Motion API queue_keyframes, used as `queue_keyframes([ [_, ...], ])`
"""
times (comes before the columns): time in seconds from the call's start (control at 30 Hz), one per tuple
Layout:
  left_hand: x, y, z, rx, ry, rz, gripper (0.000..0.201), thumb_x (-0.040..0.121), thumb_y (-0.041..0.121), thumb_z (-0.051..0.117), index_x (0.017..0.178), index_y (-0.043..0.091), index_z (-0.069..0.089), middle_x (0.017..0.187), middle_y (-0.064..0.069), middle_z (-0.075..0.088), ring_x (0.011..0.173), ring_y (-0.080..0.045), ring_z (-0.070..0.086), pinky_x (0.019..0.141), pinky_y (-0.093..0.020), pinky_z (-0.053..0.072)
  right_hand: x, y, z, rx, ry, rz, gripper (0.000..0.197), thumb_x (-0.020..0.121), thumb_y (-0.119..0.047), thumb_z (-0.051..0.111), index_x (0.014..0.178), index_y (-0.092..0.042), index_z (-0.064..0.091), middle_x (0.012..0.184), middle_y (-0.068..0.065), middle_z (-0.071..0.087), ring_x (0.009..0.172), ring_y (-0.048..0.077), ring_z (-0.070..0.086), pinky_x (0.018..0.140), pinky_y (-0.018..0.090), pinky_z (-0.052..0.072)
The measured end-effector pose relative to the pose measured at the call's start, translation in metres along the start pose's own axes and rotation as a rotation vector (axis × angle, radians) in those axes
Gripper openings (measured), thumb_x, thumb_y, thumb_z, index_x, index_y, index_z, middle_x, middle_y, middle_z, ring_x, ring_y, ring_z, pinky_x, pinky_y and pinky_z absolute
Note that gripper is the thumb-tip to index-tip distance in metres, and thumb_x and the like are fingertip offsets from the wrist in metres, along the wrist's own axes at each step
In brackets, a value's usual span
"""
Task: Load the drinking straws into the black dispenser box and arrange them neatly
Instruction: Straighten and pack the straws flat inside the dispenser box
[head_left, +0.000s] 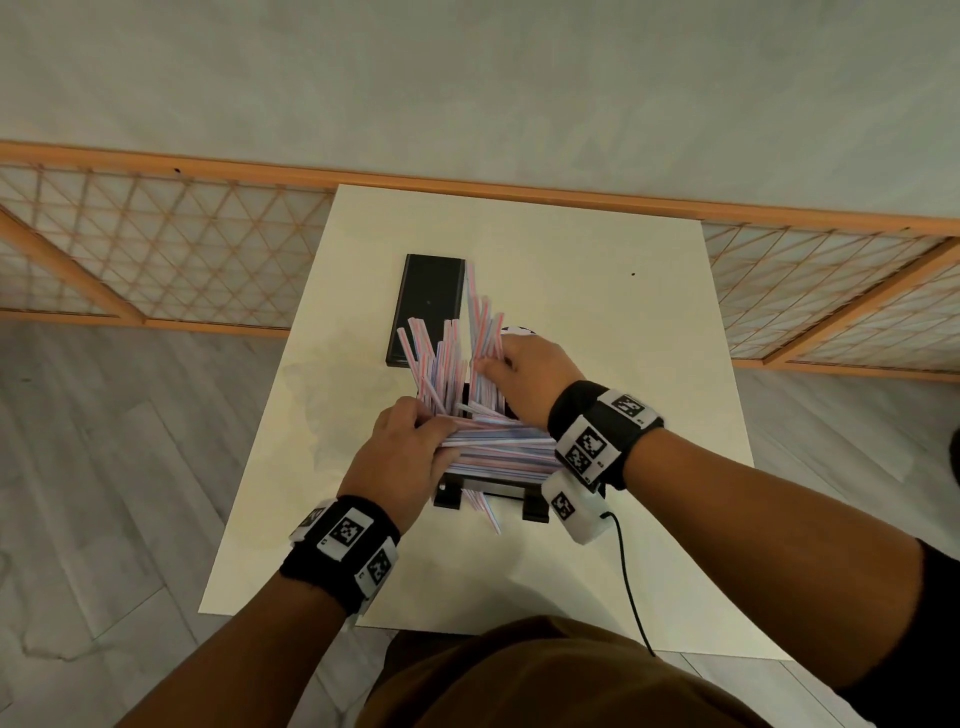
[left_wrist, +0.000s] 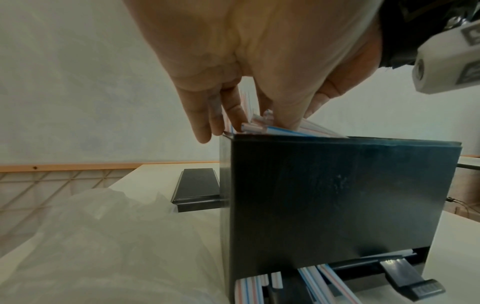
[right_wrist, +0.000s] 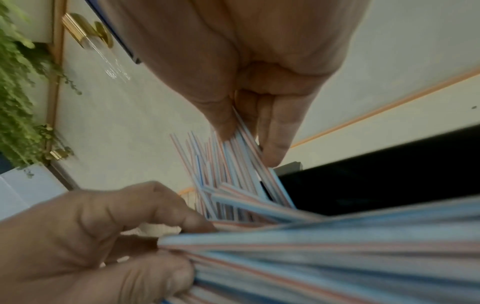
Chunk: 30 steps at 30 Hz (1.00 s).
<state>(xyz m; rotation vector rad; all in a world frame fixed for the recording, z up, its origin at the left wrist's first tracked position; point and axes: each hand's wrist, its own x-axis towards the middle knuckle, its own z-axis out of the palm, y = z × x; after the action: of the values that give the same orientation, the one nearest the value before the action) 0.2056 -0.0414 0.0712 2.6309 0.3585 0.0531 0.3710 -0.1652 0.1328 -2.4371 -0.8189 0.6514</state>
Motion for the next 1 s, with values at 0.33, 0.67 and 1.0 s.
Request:
queue_keyframes([
  [0.33,0.004,-0.001,-0.001,0.014,-0.020,0.006,0.034,0.092,0.033,0.072,0.124,0.022,0.070,0.112,-0.002,0.052,0.108,-0.024,0.052,0.074,-0.033,0.055,-0.015,-0.015,-0.072,0.057,0.194,-0.144,0.029,0.103,-0.037,0.051,0.097,-0.013,0.067,0.084,0.007,0.069,0.076,0.023,0.064,0.073,0.035,0.053],
  [0.67,-0.002,0.001,-0.011,-0.141,-0.040,-0.073,0.050,0.094,0.049,0.063,0.134,0.023,0.052,0.123,0.003,0.049,0.110,-0.017,0.051,0.087,-0.035,0.052,-0.035,-0.058,-0.082,-0.240,0.096,-0.418,0.025,0.105,-0.027,0.048,0.089,-0.011,0.058,0.063,-0.009,0.044,0.056,0.007,0.042,0.054,0.022,0.027],
  [1.0,-0.010,-0.001,-0.013,-0.176,0.002,-0.064,0.049,0.093,0.051,0.059,0.133,0.024,0.052,0.121,0.004,0.049,0.108,-0.016,0.050,0.085,-0.030,0.049,-0.038,-0.081,-0.106,-0.338,0.091,-0.462,0.027,0.104,-0.029,0.047,0.081,-0.016,0.055,0.068,-0.004,0.051,0.061,0.016,0.044,0.055,0.022,0.028],
])
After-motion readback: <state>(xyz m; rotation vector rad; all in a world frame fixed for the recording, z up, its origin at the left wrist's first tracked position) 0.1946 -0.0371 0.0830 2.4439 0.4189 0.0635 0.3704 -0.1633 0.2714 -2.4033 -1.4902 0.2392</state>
